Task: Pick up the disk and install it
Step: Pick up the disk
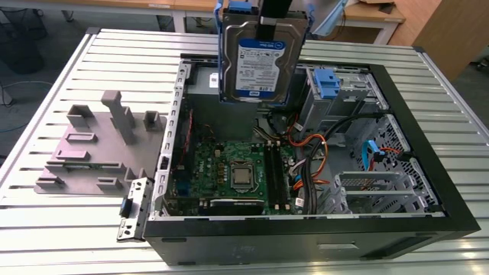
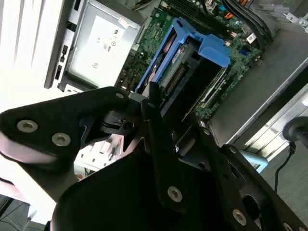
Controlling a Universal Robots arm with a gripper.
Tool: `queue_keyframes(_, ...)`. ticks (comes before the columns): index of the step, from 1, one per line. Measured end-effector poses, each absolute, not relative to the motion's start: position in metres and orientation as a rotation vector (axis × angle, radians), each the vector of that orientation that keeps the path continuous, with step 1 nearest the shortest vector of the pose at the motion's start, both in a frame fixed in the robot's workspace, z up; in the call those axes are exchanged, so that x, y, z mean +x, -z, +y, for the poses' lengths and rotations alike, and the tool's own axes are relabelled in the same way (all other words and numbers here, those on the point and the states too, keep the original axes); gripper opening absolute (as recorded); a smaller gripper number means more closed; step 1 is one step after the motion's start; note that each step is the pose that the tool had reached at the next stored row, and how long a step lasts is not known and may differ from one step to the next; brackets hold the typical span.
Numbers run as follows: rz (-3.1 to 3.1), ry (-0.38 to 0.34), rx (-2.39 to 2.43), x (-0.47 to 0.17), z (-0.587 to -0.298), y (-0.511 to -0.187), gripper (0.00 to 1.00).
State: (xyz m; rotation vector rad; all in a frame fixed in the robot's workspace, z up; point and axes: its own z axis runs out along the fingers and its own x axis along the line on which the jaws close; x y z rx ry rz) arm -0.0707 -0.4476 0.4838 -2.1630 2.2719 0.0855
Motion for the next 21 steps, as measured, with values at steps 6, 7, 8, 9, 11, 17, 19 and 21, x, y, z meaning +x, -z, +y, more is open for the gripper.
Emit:
queue_keyframes(6,2.273,-0.087,-2.164,-0.065,-0.461,-0.482,0.35)
queue_keyframes(7,2.273,-0.087,-2.164,-0.064,-0.464,-0.482,0.35)
queue_keyframes(8,2.273,-0.088,-2.164,-0.063,-0.466,-0.481,0.35)
queue_keyframes(9,2.273,-0.088,-2.164,-0.061,-0.468,-0.481,0.35)
queue_keyframes(11,2.273,-0.088,-2.164,-0.059,-0.473,-0.480,0.35)
queue_keyframes(17,2.274,-0.090,-2.165,-0.054,-0.485,-0.478,0.35)
queue_keyframes(19,2.274,-0.090,-2.165,-0.052,-0.489,-0.477,0.35)
queue_keyframes(21,2.275,-0.091,-2.165,-0.050,-0.493,-0.476,0.35)
